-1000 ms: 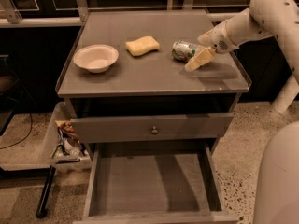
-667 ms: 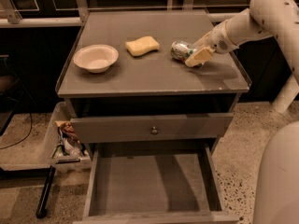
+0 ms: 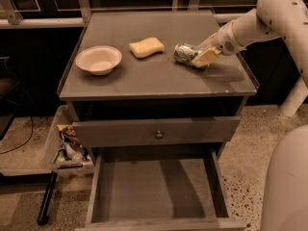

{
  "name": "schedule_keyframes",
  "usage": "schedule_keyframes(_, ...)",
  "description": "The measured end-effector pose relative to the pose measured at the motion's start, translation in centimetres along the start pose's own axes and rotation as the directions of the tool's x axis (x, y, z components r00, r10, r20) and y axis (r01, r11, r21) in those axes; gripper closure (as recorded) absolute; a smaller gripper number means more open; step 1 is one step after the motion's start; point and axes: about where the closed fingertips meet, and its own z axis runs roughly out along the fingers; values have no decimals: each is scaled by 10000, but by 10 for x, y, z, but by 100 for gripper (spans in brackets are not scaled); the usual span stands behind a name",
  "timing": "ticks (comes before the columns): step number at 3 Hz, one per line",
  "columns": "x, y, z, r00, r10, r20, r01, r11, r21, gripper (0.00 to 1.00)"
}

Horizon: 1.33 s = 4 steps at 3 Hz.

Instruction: Place 7up can into middle drawer

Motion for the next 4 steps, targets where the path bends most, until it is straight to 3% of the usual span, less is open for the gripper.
schedule_keyframes(1, 0, 0, 0, 10000, 0, 0, 0, 10000, -1, 100)
schedule_keyframes(2, -4, 16, 1, 9992, -355, 161, 359, 9989, -312, 100)
schedule_keyframes(4, -10, 74, -38, 9826, -1337, 1291, 1448, 9862, -804, 100)
